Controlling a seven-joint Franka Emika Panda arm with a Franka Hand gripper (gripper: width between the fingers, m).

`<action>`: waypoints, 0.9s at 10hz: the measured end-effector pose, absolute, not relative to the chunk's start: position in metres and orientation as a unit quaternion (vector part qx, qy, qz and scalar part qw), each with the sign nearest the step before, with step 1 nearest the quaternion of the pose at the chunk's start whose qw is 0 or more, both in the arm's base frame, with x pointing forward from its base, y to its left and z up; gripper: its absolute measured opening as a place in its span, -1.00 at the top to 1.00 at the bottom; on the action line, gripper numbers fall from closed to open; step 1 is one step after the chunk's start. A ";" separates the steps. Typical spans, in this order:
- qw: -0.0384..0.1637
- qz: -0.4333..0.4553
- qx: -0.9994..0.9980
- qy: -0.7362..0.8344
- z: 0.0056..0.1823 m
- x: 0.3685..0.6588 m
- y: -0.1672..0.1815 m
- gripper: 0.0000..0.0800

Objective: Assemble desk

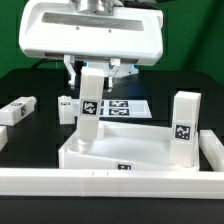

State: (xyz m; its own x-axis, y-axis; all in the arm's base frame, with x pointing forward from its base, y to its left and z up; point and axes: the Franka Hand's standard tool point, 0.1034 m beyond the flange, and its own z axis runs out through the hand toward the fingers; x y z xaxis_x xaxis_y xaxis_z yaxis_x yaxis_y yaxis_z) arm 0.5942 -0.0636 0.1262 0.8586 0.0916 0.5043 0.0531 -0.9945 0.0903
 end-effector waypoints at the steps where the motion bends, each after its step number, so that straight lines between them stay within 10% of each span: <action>1: 0.037 0.262 0.964 0.034 0.129 0.594 -0.069 0.27; 9: 0.037 0.257 0.965 0.029 0.123 0.590 -0.074 0.27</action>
Offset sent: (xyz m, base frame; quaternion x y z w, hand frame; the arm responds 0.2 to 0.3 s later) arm -0.0125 0.0031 0.0023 0.0121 -0.0045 0.0143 0.9998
